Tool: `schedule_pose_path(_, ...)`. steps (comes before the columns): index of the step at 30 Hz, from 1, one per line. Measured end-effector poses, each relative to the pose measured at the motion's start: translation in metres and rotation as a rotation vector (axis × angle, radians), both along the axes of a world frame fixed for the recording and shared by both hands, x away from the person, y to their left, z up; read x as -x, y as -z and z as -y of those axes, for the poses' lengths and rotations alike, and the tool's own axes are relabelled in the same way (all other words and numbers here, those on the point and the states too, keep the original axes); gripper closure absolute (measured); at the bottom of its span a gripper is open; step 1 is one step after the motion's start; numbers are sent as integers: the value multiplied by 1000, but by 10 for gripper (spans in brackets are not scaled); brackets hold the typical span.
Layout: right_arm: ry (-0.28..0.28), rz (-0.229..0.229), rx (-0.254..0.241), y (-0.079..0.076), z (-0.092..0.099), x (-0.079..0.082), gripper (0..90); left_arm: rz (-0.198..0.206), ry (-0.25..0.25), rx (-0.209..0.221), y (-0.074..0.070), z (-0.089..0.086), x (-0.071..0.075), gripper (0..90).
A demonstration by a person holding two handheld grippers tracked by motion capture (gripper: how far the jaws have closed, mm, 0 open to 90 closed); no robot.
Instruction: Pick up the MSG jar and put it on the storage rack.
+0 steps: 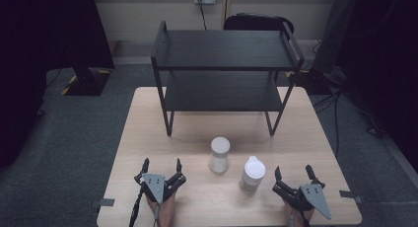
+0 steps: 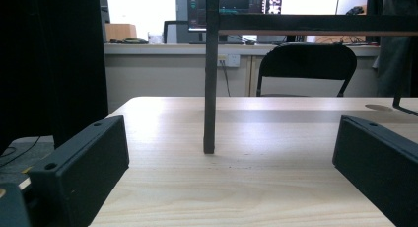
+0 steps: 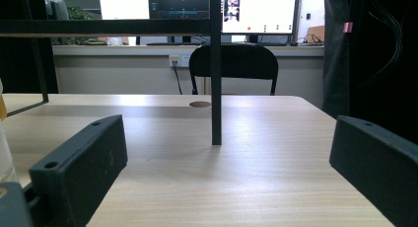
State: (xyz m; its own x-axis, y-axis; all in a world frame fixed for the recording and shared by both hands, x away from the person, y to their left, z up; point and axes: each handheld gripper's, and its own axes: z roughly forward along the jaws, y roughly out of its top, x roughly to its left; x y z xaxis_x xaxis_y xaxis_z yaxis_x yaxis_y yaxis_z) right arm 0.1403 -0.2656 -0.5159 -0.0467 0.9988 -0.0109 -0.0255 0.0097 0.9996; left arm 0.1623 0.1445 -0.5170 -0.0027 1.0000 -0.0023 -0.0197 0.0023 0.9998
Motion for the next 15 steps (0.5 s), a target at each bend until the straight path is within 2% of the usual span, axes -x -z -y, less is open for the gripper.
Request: schedule_pose_path(15, 10, 0, 0, 0, -2, 0, 0, 0, -9, 0, 0, 2, 0, 0)
